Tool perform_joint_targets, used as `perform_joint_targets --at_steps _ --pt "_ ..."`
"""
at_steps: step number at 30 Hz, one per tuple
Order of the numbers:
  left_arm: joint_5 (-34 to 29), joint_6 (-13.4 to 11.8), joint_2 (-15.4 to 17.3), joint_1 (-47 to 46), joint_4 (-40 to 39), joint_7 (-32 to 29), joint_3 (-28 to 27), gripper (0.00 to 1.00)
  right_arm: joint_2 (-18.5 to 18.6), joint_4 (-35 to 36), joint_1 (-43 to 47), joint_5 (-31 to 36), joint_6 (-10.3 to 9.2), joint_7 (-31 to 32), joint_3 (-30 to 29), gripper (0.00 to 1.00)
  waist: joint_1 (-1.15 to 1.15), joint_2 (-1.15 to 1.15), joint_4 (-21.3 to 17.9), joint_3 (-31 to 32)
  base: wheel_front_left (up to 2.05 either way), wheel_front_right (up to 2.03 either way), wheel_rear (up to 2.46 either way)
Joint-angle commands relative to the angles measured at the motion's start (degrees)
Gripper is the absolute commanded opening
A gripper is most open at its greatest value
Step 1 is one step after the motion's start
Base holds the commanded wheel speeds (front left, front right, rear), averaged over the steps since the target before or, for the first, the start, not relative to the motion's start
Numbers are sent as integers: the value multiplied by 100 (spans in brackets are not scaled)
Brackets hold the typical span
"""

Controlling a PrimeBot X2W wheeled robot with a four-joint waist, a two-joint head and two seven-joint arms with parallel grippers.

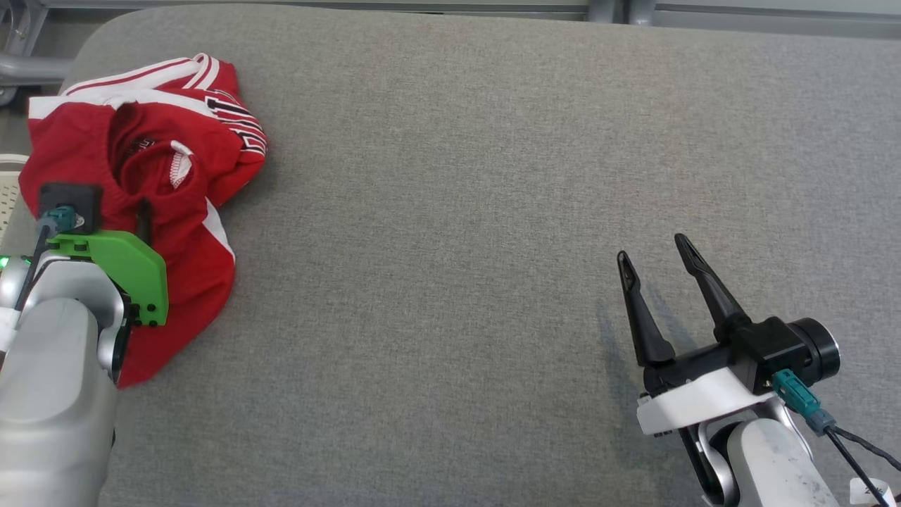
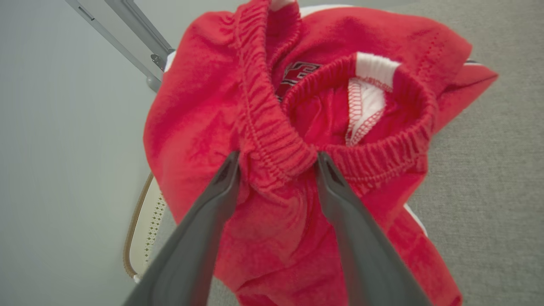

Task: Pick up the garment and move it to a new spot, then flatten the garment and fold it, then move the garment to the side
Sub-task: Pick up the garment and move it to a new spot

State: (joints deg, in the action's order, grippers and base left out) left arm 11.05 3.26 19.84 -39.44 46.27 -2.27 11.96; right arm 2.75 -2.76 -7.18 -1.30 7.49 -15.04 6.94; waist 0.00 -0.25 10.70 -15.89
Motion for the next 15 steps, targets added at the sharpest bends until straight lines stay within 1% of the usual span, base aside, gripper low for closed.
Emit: perform_joint_targets --at_steps 1,2,6,9,15 --pt "42 -5 41 -106 23 38 -13 5 24 -8 -29 33 0 -16 -1 100 0 25 -46 -32 0 0 0" --pt "47 18 46 -111 65 43 2 0 24 -18 -36 27 1 -16 -4 100 0 25 -53 -26 0 0 0" --pt "41 76 62 -155 118 198 64 0 24 -50 -33 -44 1 -16 -30 100 0 25 -59 60 0 0 0" --pt "28 75 53 -174 44 388 101 0 24 -62 -1 -95 1 -16 -42 100 0 25 -39 169 0 0 0" --pt "-4 98 -16 -221 -389 691 213 0 24 -88 116 -196 1 -16 -90 100 0 25 0 478 0 0 0"
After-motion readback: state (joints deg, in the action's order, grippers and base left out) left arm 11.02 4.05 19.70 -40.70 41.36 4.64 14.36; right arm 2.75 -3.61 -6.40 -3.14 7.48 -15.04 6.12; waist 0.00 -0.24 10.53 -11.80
